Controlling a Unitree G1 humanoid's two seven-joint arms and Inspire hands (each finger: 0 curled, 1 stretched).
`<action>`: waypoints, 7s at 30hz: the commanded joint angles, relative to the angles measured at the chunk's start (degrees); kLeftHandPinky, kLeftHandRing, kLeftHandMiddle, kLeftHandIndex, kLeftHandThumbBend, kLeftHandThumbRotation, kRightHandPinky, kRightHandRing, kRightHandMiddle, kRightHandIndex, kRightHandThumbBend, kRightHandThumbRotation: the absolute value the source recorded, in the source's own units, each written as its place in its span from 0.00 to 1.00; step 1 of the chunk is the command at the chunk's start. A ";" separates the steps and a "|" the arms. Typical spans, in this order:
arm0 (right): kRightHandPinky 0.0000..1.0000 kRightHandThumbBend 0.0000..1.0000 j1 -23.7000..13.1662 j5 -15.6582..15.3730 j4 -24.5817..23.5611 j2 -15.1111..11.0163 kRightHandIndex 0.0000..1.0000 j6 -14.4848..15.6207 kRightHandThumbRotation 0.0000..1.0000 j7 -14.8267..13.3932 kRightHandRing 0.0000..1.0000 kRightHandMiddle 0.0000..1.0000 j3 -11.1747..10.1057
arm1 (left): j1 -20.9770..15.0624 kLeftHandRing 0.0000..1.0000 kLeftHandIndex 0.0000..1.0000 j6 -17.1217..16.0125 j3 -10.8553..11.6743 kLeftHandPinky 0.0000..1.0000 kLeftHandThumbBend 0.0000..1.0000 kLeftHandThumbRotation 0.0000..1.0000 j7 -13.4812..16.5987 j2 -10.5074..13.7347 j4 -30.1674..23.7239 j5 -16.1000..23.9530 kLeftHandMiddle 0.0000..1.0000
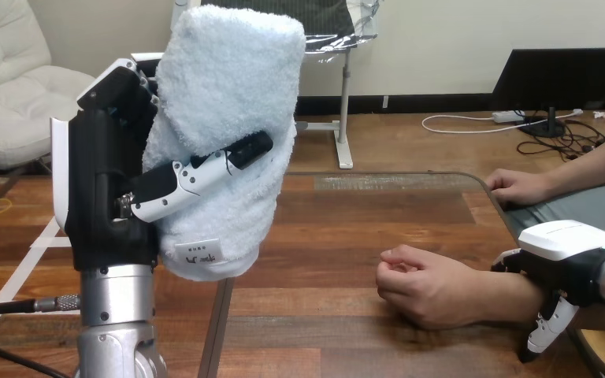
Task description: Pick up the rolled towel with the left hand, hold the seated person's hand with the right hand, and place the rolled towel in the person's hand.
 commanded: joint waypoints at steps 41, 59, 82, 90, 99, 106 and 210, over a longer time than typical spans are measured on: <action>0.13 0.92 -3.87 -2.15 13.27 7.75 0.44 3.13 0.00 -17.13 0.21 0.30 6.09 | -4.22 0.21 0.36 -2.37 0.41 0.15 0.55 0.00 0.33 -0.15 -0.81 -0.79 0.27; 0.12 0.89 -4.08 0.02 15.47 9.25 0.36 1.59 0.00 -19.76 0.20 0.29 5.47 | -4.24 0.21 0.37 -2.69 0.50 0.15 0.55 0.00 0.83 -0.17 -0.53 0.19 0.27; 0.15 0.85 -3.66 4.49 11.34 8.46 0.32 2.11 0.06 -17.92 0.21 0.29 3.04 | -4.96 0.20 0.37 -4.17 0.24 0.15 0.55 0.00 0.70 -0.41 2.18 -0.38 0.27; 0.15 0.86 -3.27 6.33 8.72 7.61 0.31 2.54 0.07 -17.52 0.21 0.28 1.51 | -5.11 0.21 0.37 -4.41 -0.01 0.15 0.56 0.00 1.45 -0.96 3.49 0.47 0.27; 0.14 0.85 -2.70 8.66 3.93 6.73 0.32 5.78 0.12 -14.55 0.20 0.28 -0.78 | -5.46 0.21 0.37 -5.24 -0.30 0.15 0.57 0.00 2.06 -1.21 5.26 1.30 0.27; 0.15 0.85 -2.50 10.03 1.13 5.90 0.33 7.31 0.14 -12.83 0.21 0.29 -2.08 | -5.98 0.21 0.37 -6.38 -0.43 0.15 0.57 0.00 2.22 -1.11 7.30 1.65 0.27; 0.32 0.93 -3.54 16.51 -14.65 6.83 0.43 16.05 0.23 -5.81 0.37 0.42 -6.73 | -39.21 0.31 0.43 -30.40 3.76 0.26 0.60 0.00 -5.97 -8.91 74.31 -9.59 0.37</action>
